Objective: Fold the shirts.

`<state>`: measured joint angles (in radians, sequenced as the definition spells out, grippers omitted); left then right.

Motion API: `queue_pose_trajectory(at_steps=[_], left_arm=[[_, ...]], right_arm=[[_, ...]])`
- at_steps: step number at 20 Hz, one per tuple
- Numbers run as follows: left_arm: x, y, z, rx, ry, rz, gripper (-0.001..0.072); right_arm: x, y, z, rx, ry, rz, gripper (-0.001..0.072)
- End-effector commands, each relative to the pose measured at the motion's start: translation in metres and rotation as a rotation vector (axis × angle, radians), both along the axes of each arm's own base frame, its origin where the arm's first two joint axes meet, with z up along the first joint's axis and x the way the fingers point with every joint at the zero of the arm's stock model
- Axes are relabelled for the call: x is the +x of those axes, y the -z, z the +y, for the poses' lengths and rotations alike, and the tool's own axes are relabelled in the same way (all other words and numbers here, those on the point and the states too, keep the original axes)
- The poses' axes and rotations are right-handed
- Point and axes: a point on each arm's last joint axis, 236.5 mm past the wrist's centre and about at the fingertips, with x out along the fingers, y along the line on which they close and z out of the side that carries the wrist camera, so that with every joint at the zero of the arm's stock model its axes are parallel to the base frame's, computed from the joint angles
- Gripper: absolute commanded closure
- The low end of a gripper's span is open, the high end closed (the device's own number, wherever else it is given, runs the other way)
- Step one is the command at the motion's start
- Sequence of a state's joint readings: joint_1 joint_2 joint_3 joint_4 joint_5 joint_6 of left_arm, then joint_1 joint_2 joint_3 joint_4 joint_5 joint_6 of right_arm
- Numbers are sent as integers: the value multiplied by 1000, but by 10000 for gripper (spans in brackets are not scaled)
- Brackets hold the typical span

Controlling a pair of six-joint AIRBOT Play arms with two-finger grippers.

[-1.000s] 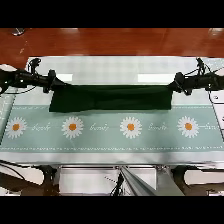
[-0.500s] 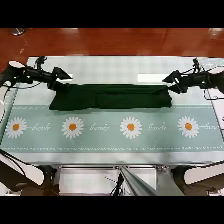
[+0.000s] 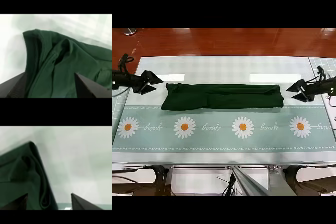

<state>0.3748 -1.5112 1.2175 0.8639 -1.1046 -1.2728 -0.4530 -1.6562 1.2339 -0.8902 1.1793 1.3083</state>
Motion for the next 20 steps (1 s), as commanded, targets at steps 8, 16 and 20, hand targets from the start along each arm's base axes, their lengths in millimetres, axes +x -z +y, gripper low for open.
queue_pose_trajectory(at_steps=[8, 16, 20], left_arm=[[-31, -25, -110, -161, 76, -169, 3], [-60, -32, -237, -149, 385, -187, 692], [-56, -19, -329, 20, 529, -204, 692]], right_arm=[[3, 26, 102, 146, -136, -1, 638], [-55, -101, 69, -136, -219, -154, 672], [-110, -175, 84, -208, -178, -306, 672]])
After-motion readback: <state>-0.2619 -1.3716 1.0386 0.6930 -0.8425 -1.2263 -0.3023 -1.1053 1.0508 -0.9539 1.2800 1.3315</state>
